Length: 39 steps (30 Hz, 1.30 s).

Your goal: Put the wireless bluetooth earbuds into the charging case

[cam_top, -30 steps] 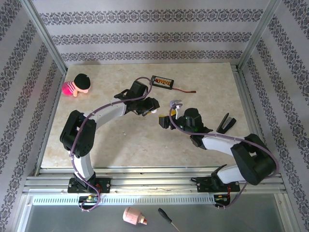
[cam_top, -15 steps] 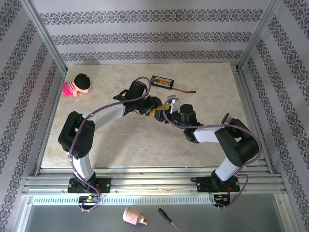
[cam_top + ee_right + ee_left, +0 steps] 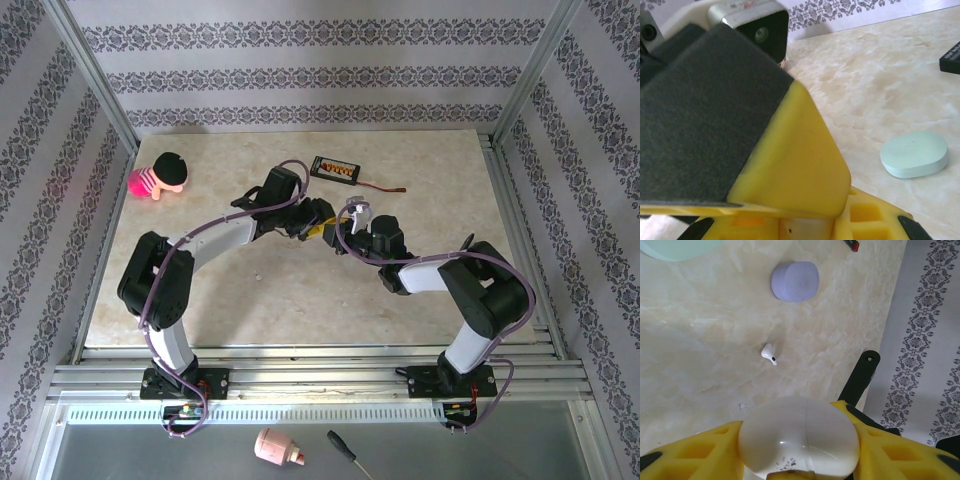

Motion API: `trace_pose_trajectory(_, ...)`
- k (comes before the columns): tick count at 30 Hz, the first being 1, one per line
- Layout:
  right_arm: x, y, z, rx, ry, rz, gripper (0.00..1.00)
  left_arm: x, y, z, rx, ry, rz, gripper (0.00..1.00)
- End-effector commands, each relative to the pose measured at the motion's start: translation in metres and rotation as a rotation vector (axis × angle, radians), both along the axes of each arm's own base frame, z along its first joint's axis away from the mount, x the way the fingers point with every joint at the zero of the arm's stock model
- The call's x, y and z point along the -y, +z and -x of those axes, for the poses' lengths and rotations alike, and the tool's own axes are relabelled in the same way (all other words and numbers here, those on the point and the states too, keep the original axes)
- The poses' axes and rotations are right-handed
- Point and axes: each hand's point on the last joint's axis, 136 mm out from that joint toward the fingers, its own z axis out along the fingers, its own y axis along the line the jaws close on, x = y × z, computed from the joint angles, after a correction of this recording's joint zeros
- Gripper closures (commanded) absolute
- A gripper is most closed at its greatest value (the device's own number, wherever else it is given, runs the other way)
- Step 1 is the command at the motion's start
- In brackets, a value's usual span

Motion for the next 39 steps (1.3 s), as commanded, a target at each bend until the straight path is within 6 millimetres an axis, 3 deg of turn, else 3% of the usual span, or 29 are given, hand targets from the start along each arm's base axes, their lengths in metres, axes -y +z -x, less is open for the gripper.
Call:
trace_pose_trajectory(1,-0.001,0.029,0.008,0.111,0.073,-0.004,0.84,-0.012,0.029,-0.008,0.110,0.023,0.018,0.37)
trace_pose_trajectory(3,0.001,0.030,0.013,0.116,0.106,-0.002,0.84,-0.023,0.035,-0.010,0.135,0.037,-0.024,0.30)
trace_pose_trajectory(7,0.006,0.034,0.019,0.131,0.160,-0.008,0.84,-0.052,0.050,-0.010,0.228,0.059,-0.140,0.03)
trace_pose_trajectory(8,0.007,0.036,0.021,0.137,0.173,-0.008,0.85,-0.061,0.054,-0.011,0.257,0.072,-0.175,0.00)
trace_pose_trajectory(14,0.015,0.056,0.029,0.165,0.213,-0.010,0.85,-0.101,0.097,-0.012,0.618,-0.053,-0.423,0.01)
trace_pose_trajectory(19,0.023,0.078,0.041,0.184,0.267,-0.015,0.87,-0.104,0.110,0.016,0.952,-0.291,-0.554,0.01)
trace_pose_trajectory(21,0.024,0.090,0.048,0.190,0.311,-0.032,0.89,-0.096,0.118,0.029,1.057,-0.364,-0.524,0.01)
trace_pose_trajectory(26,0.023,0.113,0.071,0.197,0.441,-0.003,0.93,-0.052,0.132,0.094,1.320,-0.669,-0.203,0.00)
trace_pose_trajectory(31,0.016,0.145,0.093,0.241,0.562,-0.064,0.96,-0.037,0.146,0.117,1.412,-0.691,0.035,0.03)
trace_pose_trajectory(34,0.008,0.162,0.107,0.255,0.640,-0.093,0.98,-0.031,0.157,0.128,1.440,-0.701,0.161,0.10)
trace_pose_trajectory(39,0.000,0.181,0.126,0.266,0.732,-0.120,0.99,-0.024,0.163,0.145,1.465,-0.754,0.267,0.17)
